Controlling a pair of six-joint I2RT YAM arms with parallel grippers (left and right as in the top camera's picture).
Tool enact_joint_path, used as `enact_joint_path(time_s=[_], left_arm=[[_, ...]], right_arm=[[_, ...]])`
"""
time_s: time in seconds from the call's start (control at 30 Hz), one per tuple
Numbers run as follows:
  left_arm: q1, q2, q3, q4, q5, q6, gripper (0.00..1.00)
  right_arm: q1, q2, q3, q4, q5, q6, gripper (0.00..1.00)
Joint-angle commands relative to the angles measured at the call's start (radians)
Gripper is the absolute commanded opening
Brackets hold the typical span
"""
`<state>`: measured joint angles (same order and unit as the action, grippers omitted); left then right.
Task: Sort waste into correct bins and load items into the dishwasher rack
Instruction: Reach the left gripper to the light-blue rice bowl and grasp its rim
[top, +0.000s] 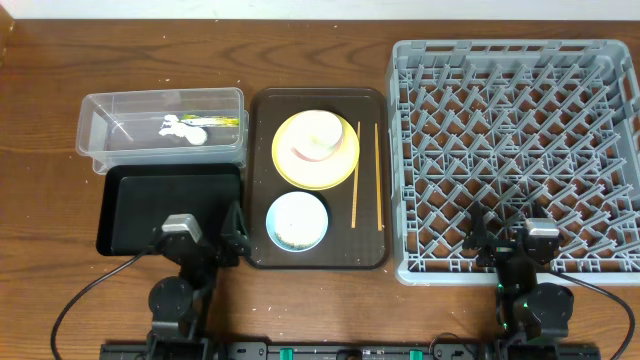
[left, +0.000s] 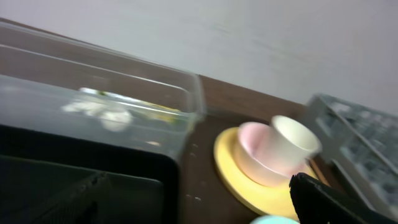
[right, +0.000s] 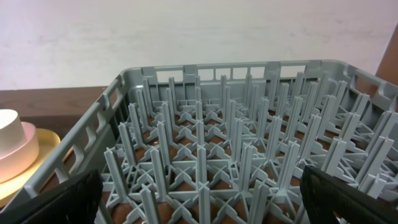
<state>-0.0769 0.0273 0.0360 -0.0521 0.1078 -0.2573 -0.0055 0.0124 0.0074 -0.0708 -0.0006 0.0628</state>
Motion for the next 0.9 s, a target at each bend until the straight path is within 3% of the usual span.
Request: enact_joint_path(time_s=[0.0,0.17,0.37,0.6,0.73,0.83,0.87], left_arm=[[-0.005,0.005,0.069,-0.042,0.124,0.009,0.94],[-0.005,0.078,0.269,-0.208,0.109,0.01,0.94],[-0.005,0.326,0.566,-0.417,0.119,0.01,0.94],[-0.005,0.721,0.93,-0.743,0.37,0.01,0.94],[-0.005,0.876,0.977,-0.751,0.527,0.01,0.94],[-0.005,0.961,0.977,-0.754,0.566,0.009,0.94],[-0.005,0.992,0.977,-0.75,0.566,0.006,0.85]], right_arm=[[-0.007,-0.006,-0.002,-0.004,-0.001,-0.012,0.99],[-0.007,-0.006,-0.002,-0.004,-0.001,-0.012,0.99],[-0.007,-0.006,-0.002,-0.004,-0.001,-0.012,0.99],[-0.007,-0.006,-0.002,-0.004,-0.001,-0.012,0.99],[-0.007,-0.006,-0.002,-0.004,-0.001,-0.012,0.99],[-0.007,-0.006,-0.002,-0.004,0.0,-0.012,0.99],[-0.007,-0.006,-0.002,-0.004,-0.001,-0.012,0.99]])
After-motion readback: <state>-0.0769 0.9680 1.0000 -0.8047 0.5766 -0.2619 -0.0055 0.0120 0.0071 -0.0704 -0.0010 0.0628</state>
